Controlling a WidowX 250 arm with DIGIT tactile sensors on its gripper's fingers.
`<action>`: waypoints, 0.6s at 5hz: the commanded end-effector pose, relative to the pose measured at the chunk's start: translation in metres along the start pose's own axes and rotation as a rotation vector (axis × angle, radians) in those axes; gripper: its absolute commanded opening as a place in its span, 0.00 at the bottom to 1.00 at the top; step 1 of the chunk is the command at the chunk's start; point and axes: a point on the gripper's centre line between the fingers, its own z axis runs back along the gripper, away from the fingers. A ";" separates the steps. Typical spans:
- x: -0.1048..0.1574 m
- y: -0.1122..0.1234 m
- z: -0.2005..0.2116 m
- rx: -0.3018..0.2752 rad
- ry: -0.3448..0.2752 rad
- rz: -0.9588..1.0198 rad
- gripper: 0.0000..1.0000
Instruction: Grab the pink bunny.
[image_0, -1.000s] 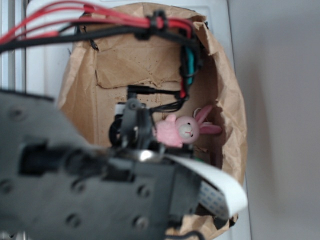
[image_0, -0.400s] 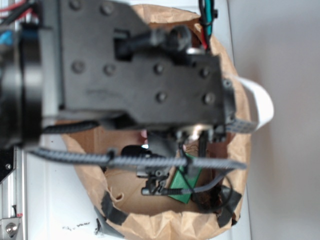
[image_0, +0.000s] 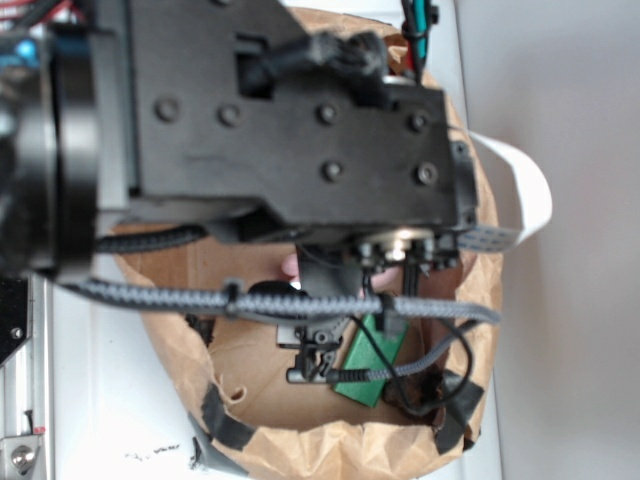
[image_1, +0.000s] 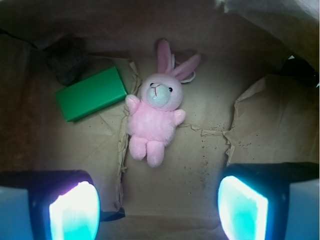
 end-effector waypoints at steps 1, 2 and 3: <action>0.003 0.001 -0.007 -0.063 -0.108 -0.048 1.00; 0.011 0.002 -0.025 -0.113 -0.100 -0.060 1.00; 0.015 -0.011 -0.035 -0.115 -0.110 -0.047 1.00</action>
